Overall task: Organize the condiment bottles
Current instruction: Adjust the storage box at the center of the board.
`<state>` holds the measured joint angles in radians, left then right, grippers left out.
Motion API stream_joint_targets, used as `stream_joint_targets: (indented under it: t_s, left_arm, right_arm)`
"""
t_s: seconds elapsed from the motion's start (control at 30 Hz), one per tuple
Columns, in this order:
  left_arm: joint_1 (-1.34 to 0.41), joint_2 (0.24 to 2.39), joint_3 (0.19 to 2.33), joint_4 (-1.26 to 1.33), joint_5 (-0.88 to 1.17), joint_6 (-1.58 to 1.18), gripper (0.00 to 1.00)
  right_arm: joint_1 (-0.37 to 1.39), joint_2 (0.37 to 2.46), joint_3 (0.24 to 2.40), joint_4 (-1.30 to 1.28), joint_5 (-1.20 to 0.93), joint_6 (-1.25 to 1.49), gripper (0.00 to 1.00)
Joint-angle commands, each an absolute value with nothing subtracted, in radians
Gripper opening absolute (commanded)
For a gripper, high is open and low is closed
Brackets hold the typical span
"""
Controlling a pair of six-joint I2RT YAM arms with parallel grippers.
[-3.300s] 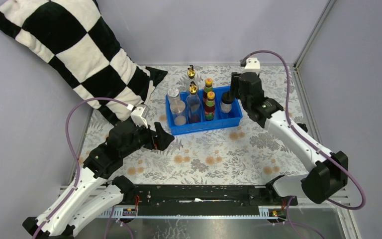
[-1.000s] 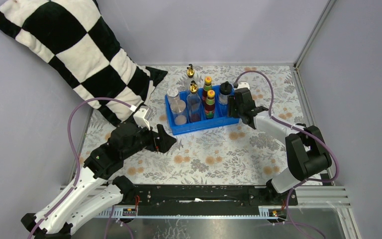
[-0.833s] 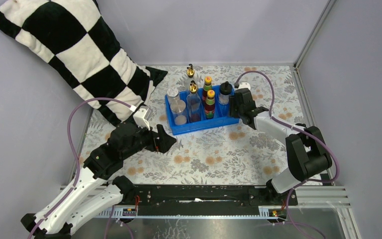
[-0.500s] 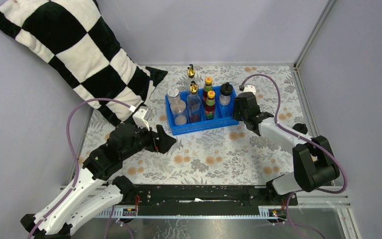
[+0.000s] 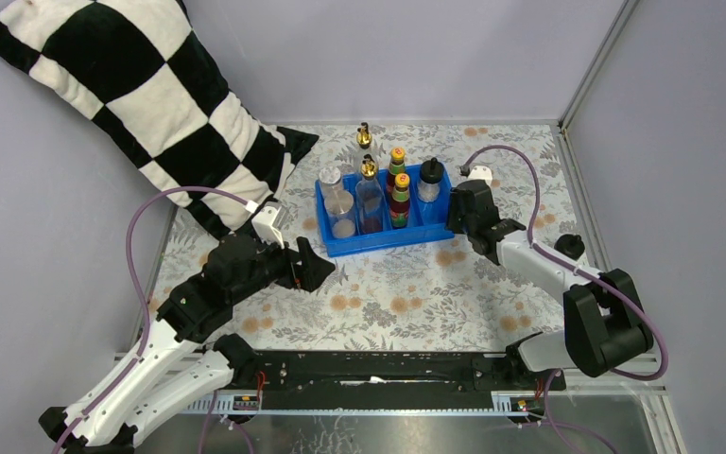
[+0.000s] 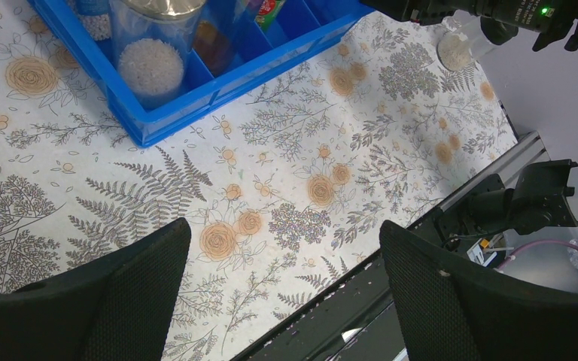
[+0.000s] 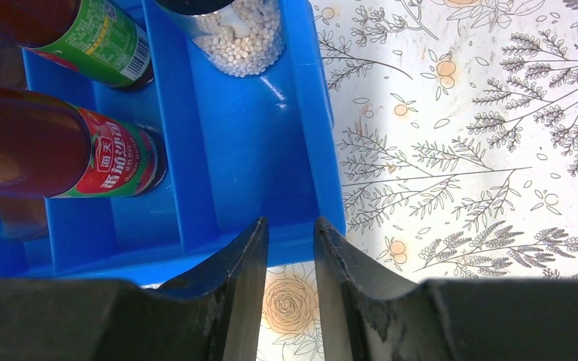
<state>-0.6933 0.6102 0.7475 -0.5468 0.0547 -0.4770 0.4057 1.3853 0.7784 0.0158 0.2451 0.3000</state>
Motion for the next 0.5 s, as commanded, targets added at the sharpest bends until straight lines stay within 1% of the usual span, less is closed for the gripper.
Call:
stream_joint_targets:
  t_s: [0.0, 0.17, 0.3, 0.47]
  left_arm:
    - [-0.702, 0.597, 0.744, -0.511, 0.052, -0.479, 0.99]
    - [-0.702, 0.597, 0.744, -0.510, 0.052, -0.478, 0.99]
    - [-0.703, 0.596, 0.745, -0.510, 0.053, -0.479, 0.99]
    - [-0.704, 0.595, 0.744, -0.510, 0.051, -0.476, 0.99]
  right_arm:
    - [0.397, 1.383, 0.743, -0.208, 0.274, 0.313, 0.36]
    - [0.396, 1.371, 0.751, -0.248, 0.257, 0.335, 0.38]
    - [0.397, 1.354, 0.748, -0.213, 0.249, 0.338, 0.43]
    - [0.397, 1.412, 0.856, -0.233, 0.255, 0.293, 0.47]
